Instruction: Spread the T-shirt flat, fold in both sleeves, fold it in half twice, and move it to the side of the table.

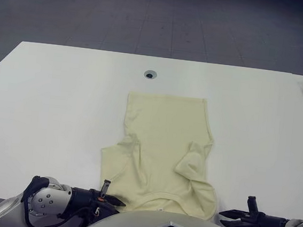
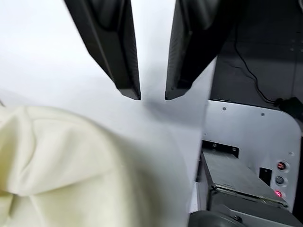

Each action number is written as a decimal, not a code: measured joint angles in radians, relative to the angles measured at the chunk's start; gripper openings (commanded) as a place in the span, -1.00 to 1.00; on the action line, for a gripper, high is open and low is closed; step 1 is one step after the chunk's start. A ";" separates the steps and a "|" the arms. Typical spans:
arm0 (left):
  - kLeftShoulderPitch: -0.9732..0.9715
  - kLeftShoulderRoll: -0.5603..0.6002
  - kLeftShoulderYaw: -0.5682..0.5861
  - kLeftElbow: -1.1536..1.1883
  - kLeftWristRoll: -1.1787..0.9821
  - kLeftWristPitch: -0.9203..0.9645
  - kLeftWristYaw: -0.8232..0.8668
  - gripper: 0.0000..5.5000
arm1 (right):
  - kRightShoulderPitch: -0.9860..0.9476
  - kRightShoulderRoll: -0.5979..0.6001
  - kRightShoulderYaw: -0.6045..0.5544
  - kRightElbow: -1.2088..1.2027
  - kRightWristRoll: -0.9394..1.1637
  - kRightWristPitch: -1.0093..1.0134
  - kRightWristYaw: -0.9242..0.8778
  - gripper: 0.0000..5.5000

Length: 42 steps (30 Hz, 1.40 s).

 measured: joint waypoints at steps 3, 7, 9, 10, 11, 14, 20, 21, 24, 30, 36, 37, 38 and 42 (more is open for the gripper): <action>0.020 -0.001 0.028 -0.001 -0.074 0.004 -0.010 -0.27 | 0.001 0.002 -0.040 -0.021 0.093 0.011 0.031 -0.29; 0.044 -0.002 0.093 -0.017 -0.254 -0.040 -0.057 -0.05 | -0.018 0.009 -0.116 -0.056 0.282 0.033 0.070 -0.08; 0.054 -0.002 0.141 -0.025 -0.337 -0.057 -0.078 0.07 | -0.057 0.012 -0.155 -0.057 0.373 0.060 0.078 0.03; 0.053 -0.003 0.154 -0.026 -0.354 -0.058 -0.082 0.11 | -0.081 0.013 -0.162 -0.056 0.398 0.073 0.073 0.08; 0.052 -0.005 0.172 -0.027 -0.383 -0.060 -0.088 0.17 | -0.118 0.017 -0.167 -0.052 0.429 0.097 0.058 0.13; 0.026 -0.034 0.196 -0.026 -0.426 -0.060 -0.085 0.32 | -0.240 0.025 -0.151 -0.048 0.452 0.177 -0.015 0.28; -0.298 -0.304 0.128 0.076 -0.283 0.122 0.189 0.69 | -0.524 0.146 0.158 -0.012 0.195 0.322 -0.273 0.63; -0.339 -0.340 0.102 0.101 -0.241 0.153 0.226 0.75 | -0.543 0.169 0.209 -0.012 0.150 0.335 -0.301 0.69; -0.413 -0.424 0.041 0.170 -0.129 0.215 0.305 0.96 | -0.576 0.210 0.336 -0.011 0.016 0.358 -0.360 0.89; -0.463 -0.513 -0.038 0.249 -0.014 0.251 0.366 0.96 | -0.552 0.274 0.434 -0.027 -0.097 0.438 -0.419 0.96; -0.466 -0.557 -0.098 0.304 0.060 0.249 0.384 0.96 | -0.528 0.352 0.424 -0.139 -0.095 0.491 -0.482 0.96; -0.464 -0.558 -0.100 0.307 0.066 0.249 0.385 0.96 | -0.514 0.363 0.424 -0.160 -0.091 0.499 -0.486 0.96; -0.461 -0.558 -0.101 0.309 0.079 0.248 0.387 0.96 | -0.494 0.370 0.424 -0.178 -0.087 0.504 -0.487 0.96; -0.452 -0.561 -0.112 0.326 0.097 0.246 0.389 0.96 | -0.412 0.378 0.430 -0.221 -0.072 0.517 -0.487 0.96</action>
